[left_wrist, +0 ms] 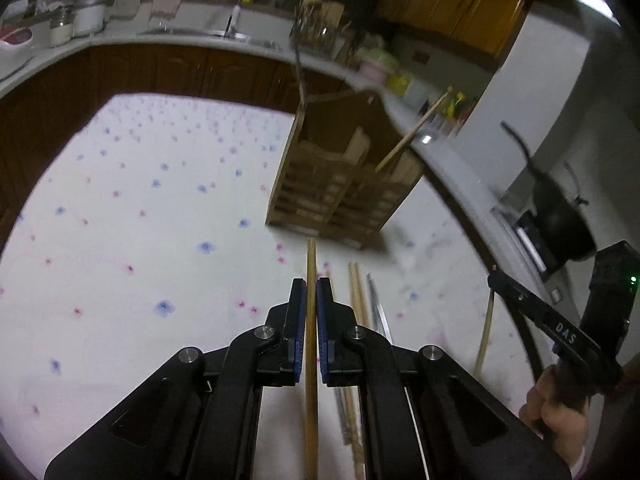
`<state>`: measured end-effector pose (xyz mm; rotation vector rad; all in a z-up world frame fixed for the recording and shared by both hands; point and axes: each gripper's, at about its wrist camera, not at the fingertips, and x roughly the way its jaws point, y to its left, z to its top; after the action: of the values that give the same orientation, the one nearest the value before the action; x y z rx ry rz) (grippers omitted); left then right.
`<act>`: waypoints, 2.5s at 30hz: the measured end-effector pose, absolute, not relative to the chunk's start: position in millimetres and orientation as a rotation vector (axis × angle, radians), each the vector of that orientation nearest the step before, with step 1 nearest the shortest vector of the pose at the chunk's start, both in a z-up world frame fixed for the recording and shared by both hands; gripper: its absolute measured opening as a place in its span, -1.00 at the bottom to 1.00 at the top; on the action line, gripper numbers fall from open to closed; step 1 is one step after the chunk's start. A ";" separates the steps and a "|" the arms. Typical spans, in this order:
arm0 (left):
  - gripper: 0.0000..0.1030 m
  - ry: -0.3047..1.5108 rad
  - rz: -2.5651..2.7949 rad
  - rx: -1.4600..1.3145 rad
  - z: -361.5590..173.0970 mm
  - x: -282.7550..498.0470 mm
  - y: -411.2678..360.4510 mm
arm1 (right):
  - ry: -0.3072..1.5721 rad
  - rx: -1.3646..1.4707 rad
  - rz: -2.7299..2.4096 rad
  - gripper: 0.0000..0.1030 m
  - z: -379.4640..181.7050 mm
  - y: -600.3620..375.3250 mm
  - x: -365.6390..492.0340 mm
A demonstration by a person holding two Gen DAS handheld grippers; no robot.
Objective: Organize utensils
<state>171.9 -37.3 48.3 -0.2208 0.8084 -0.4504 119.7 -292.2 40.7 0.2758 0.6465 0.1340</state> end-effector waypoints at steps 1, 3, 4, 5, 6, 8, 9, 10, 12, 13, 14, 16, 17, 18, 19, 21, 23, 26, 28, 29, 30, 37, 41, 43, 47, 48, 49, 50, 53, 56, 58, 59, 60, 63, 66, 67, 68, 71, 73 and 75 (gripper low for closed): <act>-0.91 0.790 -0.453 -0.226 55.8 168.3 -34.0 | 0.629 0.278 0.138 -0.92 47.4 -291.6 116.5; -0.91 0.756 -0.460 -0.236 71.1 162.5 -28.0 | 0.591 0.282 0.147 -0.92 61.8 -291.7 110.4; -0.91 0.744 -0.463 -0.240 76.0 160.4 -26.7 | 0.575 0.285 0.151 -0.92 67.7 -292.0 107.9; -0.91 0.731 -0.466 -0.243 82.1 158.1 -25.1 | 0.555 0.291 0.158 -0.92 75.1 -292.2 105.1; -0.91 0.720 -0.466 -0.245 87.2 156.6 -23.1 | 0.542 0.293 0.160 -0.92 79.5 -292.8 103.2; -0.91 0.700 -0.468 -0.249 95.1 153.6 -19.5 | 0.512 0.289 0.161 -0.91 90.1 -292.5 100.0; -0.91 0.691 -0.466 -0.251 98.2 152.7 -17.5 | 0.502 0.287 0.162 -0.91 93.3 -293.7 99.1; -0.91 0.683 -0.465 -0.253 100.9 151.6 -15.8 | 0.490 0.287 0.163 -0.91 98.0 -294.0 98.4; -0.91 0.668 -0.465 -0.257 104.7 150.3 -13.8 | 0.473 0.294 0.170 -0.92 104.8 -295.6 96.6; -0.91 0.660 -0.462 -0.258 107.0 150.7 -12.5 | 0.464 0.291 0.168 -0.92 108.4 -295.7 95.9; -0.91 0.656 -0.459 -0.260 108.0 149.8 -11.4 | 0.454 0.285 0.165 -0.91 112.2 -295.5 96.1; -0.91 0.652 -0.452 -0.263 109.7 150.9 -9.9 | 0.442 0.282 0.163 -0.91 116.5 -296.3 96.1; -0.91 0.650 -0.450 -0.265 110.2 151.1 -9.5 | 0.438 0.281 0.164 -0.92 118.1 -296.3 97.4; -0.91 0.648 -0.448 -0.266 111.3 151.1 -8.8 | 0.437 0.280 0.164 -0.92 118.6 -296.2 97.7; -0.91 0.645 -0.447 -0.264 112.1 151.9 -8.8 | 0.435 0.281 0.164 -0.92 118.9 -297.2 98.4; -0.91 0.639 -0.444 -0.262 114.3 152.0 -8.8 | 0.430 0.280 0.162 -0.92 119.4 -298.4 98.6; -0.91 0.634 -0.442 -0.262 116.6 153.7 -9.6 | 0.430 0.280 0.166 -0.91 120.0 -298.5 100.2; -0.91 0.621 -0.436 -0.261 121.9 158.2 -11.0 | 0.423 0.279 0.165 -0.92 122.8 -298.9 101.3; -0.91 0.609 -0.435 -0.257 126.3 161.3 -12.7 | 0.416 0.277 0.165 -0.91 125.2 -299.2 102.4; -0.91 0.604 -0.433 -0.255 128.2 162.3 -13.7 | 0.411 0.276 0.165 -0.92 126.9 -299.5 103.2; -0.91 0.596 -0.431 -0.252 131.3 164.6 -14.7 | 0.405 0.273 0.164 -0.92 129.4 -299.7 104.4; -0.91 0.518 -0.416 -0.247 154.3 178.1 -18.2 | 0.348 0.256 0.156 -0.92 152.0 -302.2 114.0; -0.91 0.454 -0.399 -0.260 176.3 189.7 -17.4 | 0.295 0.260 0.144 -0.92 168.9 -306.8 125.0; -0.91 0.414 -0.395 -0.267 188.6 197.0 -17.2 | 0.271 0.261 0.138 -0.91 177.6 -308.2 131.1; -0.91 0.343 -0.381 -0.266 210.7 215.7 -19.9 | 0.213 0.272 0.122 -0.91 196.9 -314.0 146.3; -0.91 0.332 -0.378 -0.267 213.6 219.0 -20.5 | 0.204 0.274 0.119 -0.91 200.5 -315.3 150.2; -0.91 0.317 -0.375 -0.268 218.2 226.1 -22.3 | 0.193 0.274 0.114 -0.91 204.5 -316.3 155.7; -0.91 0.309 -0.375 -0.271 220.2 229.9 -22.7 | 0.183 0.276 0.108 -0.91 207.1 -317.1 160.4; -0.91 0.282 -0.367 -0.295 222.8 249.2 -24.9 | 0.168 0.274 0.093 -0.91 211.9 -318.1 176.6; -0.91 0.276 -0.352 -0.320 215.0 265.7 -28.0 | 0.170 0.272 0.078 -0.91 207.0 -318.0 193.1; -0.91 0.280 -0.347 -0.329 204.8 275.4 -30.9 | 0.183 0.275 0.075 -0.91 199.2 -317.1 203.2; -0.91 0.280 -0.344 -0.331 199.3 278.6 -32.3 | 0.190 0.273 0.073 -0.91 194.3 -316.0 208.2; -0.91 0.284 -0.336 -0.331 192.2 282.2 -33.6 | 0.200 0.270 0.067 -0.91 189.0 -314.5 212.7; -0.91 0.317 -0.309 -0.328 167.1 293.8 -38.7 | 0.228 0.262 0.054 -0.91 174.6 -312.3 222.7; -0.91 0.360 -0.298 -0.328 147.3 303.0 -43.4 | 0.261 0.251 0.047 -0.91 156.4 -309.0 230.1; -0.91 0.380 -0.294 -0.322 138.4 306.1 -46.1 | 0.273 0.251 0.048 -0.91 149.8 -308.4 232.2; -0.91 0.397 -0.293 -0.315 132.6 308.8 -49.0 | 0.281 0.252 0.045 -0.91 146.3 -308.9 233.6; -0.91 0.433 -0.294 -0.292 118.1 311.1 -55.6 | 0.319 0.264 0.046 -0.91 130.3 -309.4 239.3; -0.91 0.462 -0.302 -0.283 108.8 313.0 -58.8 | 0.344 0.262 0.053 -0.91 123.4 -308.1 243.5; -0.89 0.481 -0.301 -0.276 102.0 314.2 -61.0 | 0.369 0.257 0.063 -0.91 117.8 -305.4 247.1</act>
<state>314.2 -61.0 102.0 -0.2763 0.4807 -0.3008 247.1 -305.4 117.8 0.2567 0.3694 0.0629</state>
